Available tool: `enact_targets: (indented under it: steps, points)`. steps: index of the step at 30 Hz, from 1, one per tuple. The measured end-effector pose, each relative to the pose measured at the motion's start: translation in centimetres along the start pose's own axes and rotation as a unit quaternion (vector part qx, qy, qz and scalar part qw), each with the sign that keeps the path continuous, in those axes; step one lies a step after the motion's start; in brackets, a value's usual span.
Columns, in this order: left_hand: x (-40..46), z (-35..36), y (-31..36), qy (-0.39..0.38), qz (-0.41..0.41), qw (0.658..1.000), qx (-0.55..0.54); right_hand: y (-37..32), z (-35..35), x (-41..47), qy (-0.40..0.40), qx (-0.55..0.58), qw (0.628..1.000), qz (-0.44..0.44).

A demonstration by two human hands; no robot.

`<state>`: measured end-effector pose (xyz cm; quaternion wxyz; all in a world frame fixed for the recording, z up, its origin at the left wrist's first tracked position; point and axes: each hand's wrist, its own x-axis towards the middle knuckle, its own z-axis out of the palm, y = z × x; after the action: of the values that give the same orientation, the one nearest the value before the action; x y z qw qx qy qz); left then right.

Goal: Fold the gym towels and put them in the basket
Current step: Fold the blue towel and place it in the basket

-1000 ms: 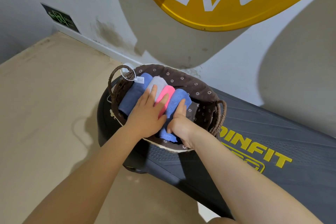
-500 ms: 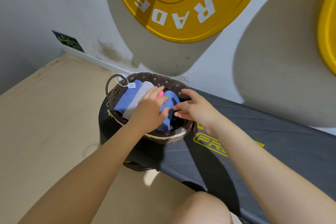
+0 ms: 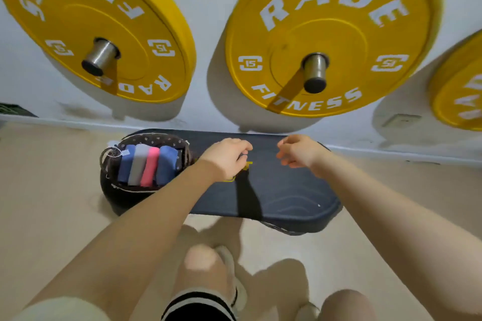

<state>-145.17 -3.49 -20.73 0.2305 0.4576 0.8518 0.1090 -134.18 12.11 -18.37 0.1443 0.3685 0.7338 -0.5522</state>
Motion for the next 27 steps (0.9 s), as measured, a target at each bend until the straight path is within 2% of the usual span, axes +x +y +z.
enact_targets:
  steps: [5, 9, 12, 17, 21, 27]
  points:
    - [-3.8, -6.9, 12.5, -0.075, 0.096, 0.992, 0.028, -0.3, -6.6, -12.9, 0.018, 0.016, 0.998, 0.063]
    - [-5.1, -11.1, 17.7, -0.103, 0.18, 0.974, 0.091, -0.5, -9.5, -20.8, 0.091, 0.072, 0.988, 0.105]
    - [-5.1, -11.6, 21.6, -0.133, 0.268, 0.944, 0.142, 1.0, -10.1, -25.8, 0.166, 0.138, 0.968, 0.128]
    - [-6.3, -10.1, 29.5, -0.171, 0.39, 0.891, 0.159, 5.8, -8.2, -33.0, 0.287, 0.245, 0.905, 0.194]
    - [-9.3, -6.2, 36.6, -0.206, 0.444, 0.864, 0.122, 9.9, -7.0, -39.8, 0.371, 0.328, 0.846, 0.197]
    - [-15.5, 1.1, 47.5, -0.258, 0.52, 0.808, 0.104, 19.3, -6.6, -50.4, 0.467, 0.341, 0.784, 0.225]
